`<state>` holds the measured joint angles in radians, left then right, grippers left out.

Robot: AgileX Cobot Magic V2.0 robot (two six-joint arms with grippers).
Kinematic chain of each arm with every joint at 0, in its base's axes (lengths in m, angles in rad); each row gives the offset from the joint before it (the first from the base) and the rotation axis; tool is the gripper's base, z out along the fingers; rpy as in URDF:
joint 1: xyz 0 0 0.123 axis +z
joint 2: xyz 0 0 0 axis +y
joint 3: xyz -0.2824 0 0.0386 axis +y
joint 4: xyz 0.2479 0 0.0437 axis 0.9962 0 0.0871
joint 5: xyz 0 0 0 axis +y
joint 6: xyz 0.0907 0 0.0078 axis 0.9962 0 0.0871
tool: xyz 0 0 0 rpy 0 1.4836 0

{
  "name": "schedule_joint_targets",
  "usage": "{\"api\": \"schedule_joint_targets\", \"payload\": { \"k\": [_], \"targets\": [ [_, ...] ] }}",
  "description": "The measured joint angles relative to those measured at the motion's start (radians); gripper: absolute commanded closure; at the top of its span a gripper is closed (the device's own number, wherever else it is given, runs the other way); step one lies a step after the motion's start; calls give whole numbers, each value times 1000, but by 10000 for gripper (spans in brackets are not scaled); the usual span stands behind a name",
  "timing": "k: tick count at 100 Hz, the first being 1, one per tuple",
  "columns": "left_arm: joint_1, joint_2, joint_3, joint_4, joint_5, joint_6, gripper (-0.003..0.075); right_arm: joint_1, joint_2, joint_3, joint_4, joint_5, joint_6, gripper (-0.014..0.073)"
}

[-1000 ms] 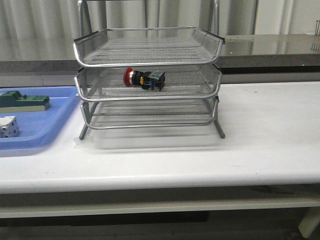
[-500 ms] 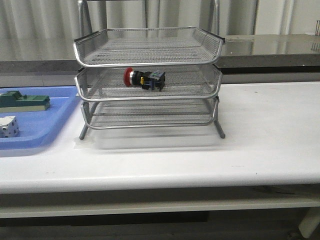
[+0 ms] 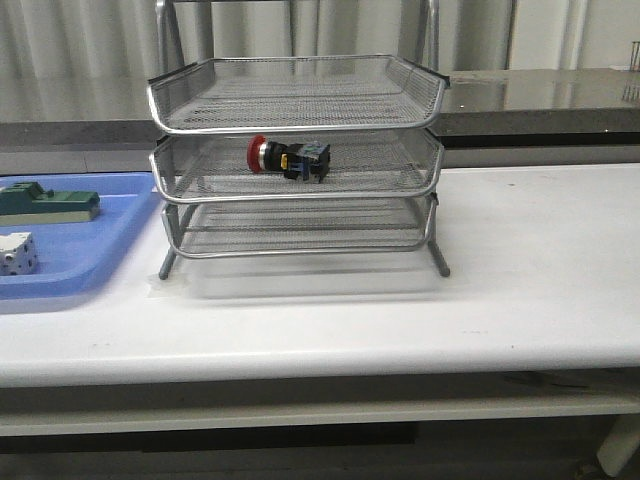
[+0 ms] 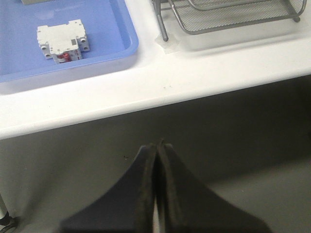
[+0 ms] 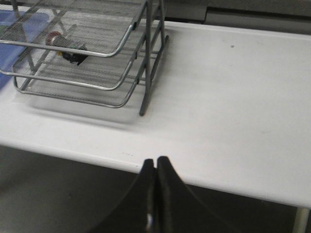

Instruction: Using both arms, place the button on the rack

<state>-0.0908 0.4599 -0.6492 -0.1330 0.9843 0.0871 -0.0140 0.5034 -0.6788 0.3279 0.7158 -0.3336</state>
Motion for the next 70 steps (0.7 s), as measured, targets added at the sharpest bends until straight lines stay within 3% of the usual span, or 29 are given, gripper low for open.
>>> {"api": "schedule_joint_targets", "payload": {
  "k": [37, 70],
  "targets": [
    [0, 0, 0, 0, 0, 0, 741, 34, -236, 321, -238, -278, 273, 653],
    [0, 0, 0, 0, 0, 0, 741, 77, -442, 548, -296, -405, 334, 653]
  ]
}}
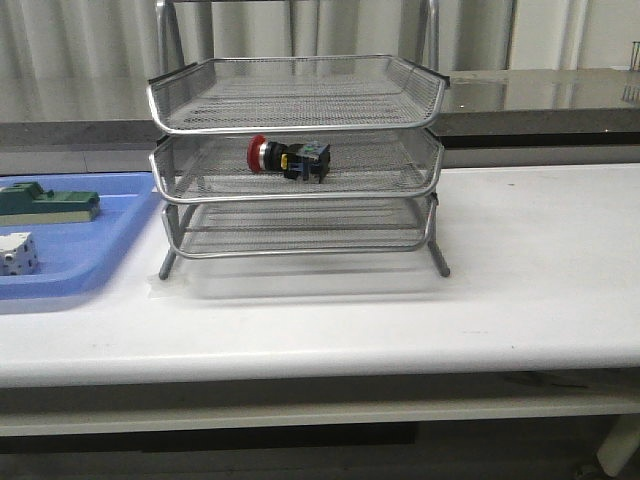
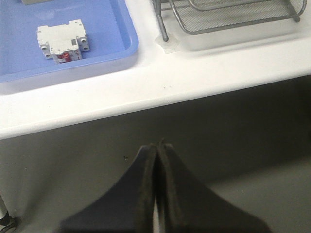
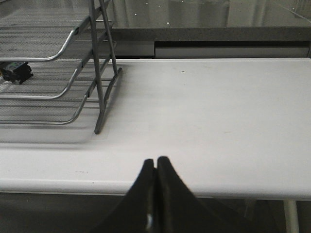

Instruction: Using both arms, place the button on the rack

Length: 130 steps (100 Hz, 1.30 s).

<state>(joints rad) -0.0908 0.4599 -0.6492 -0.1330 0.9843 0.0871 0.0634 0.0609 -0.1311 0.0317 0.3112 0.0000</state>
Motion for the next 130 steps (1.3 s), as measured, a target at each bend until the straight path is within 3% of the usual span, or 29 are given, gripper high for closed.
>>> {"api": "schedule_joint_targets", "payload": {
  "k": [51, 130],
  "targets": [
    [0, 0, 0, 0, -2, 0, 741, 0, -71, 160, -4, -184, 16, 653],
    [0, 0, 0, 0, -2, 0, 741, 0, -71, 160, -4, -197, 18, 653]
  ]
}}
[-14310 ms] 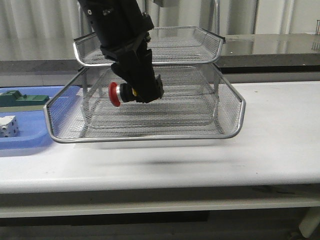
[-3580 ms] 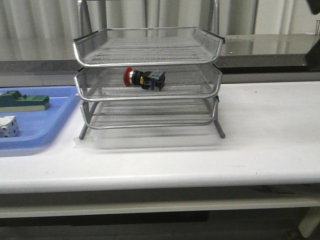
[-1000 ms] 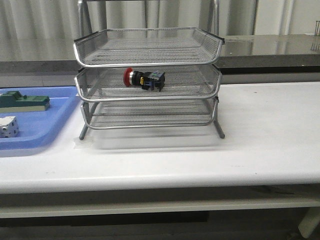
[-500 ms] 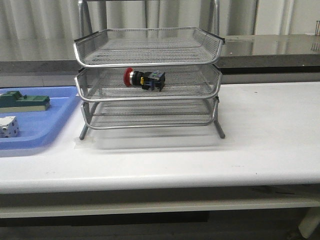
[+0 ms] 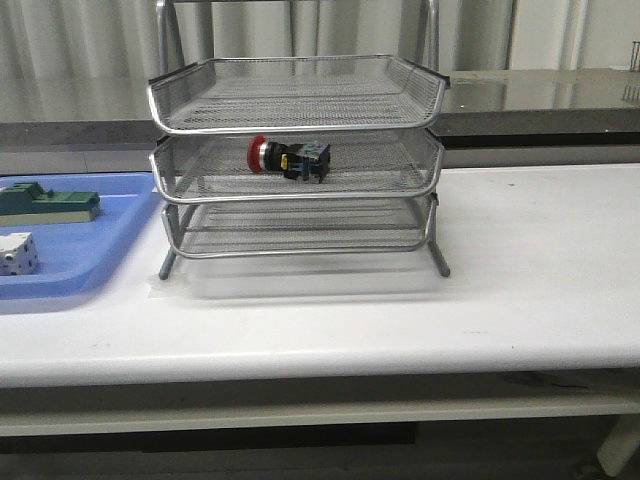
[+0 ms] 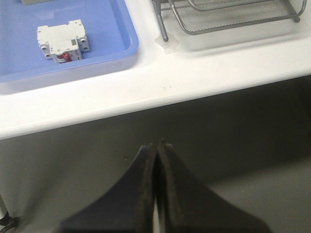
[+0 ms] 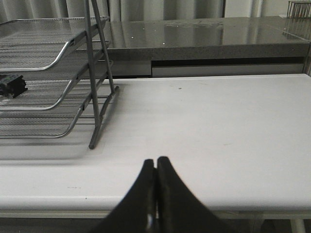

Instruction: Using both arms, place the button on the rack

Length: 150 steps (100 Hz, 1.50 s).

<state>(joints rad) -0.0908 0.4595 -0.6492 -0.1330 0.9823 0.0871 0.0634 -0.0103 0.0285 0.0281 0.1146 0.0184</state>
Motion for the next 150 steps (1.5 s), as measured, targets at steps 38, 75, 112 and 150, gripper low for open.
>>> {"api": "schedule_joint_targets", "payload": {
  "k": [38, 75, 112, 150],
  "targets": [
    [0, 0, 0, 0, 0, 0, 741, 0, 0, 0, 0, 0, 2, 653],
    [0, -83, 153, 38, -445, 0, 741, 0, 0, 0, 0, 0, 2, 653],
    [0, -252, 504, 188, -855, -4, 741, 0, 0, 0, 0, 0, 2, 653],
    [0, -419, 646, 194, -968, -34, 741, 0, 0, 0, 0, 0, 2, 653]
  ]
}}
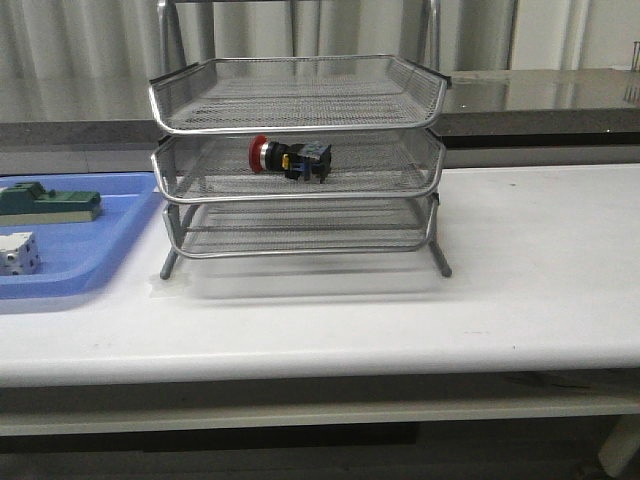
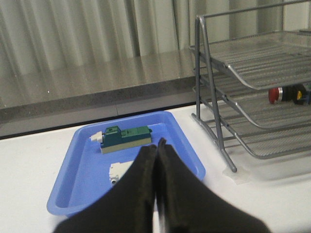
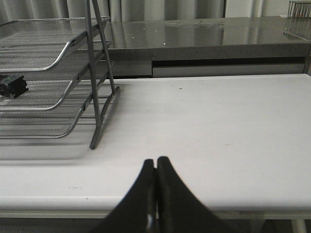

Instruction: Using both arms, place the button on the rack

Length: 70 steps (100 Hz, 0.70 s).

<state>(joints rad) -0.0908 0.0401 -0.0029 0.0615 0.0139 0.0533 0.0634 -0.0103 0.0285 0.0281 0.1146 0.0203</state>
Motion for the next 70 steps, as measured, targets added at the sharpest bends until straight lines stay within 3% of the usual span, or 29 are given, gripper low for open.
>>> {"api": "schedule_joint_targets", "payload": {
  "k": [70],
  "targets": [
    [74, -44, 0, 4, 0, -2, 741, 0, 0, 0, 0, 0, 0, 653]
  ]
}}
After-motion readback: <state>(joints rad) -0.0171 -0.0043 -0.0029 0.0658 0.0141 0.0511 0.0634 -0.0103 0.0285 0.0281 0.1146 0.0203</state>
